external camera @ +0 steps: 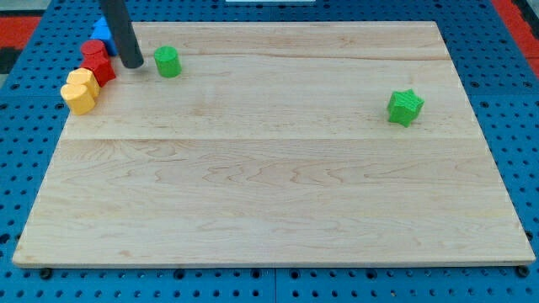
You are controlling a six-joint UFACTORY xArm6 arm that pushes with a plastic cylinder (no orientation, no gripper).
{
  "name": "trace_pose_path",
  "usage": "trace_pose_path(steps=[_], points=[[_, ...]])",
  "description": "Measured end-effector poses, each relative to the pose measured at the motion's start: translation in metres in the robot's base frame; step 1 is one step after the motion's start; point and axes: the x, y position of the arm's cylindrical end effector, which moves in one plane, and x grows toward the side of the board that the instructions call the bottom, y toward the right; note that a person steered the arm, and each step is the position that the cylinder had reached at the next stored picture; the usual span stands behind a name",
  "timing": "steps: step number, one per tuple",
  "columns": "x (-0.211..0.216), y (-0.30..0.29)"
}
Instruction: Push the green circle into the green star
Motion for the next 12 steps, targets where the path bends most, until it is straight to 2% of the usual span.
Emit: trace_pose_path(steps=[1,2,3,4,6,8,9,12], points=[[-0.008,0.072],[0.037,0.080],[0.046,0.114],[0.070,0.115],[0.091,0.095],[0.116,0.171],[0.135,0.165],[0.118,0.322]])
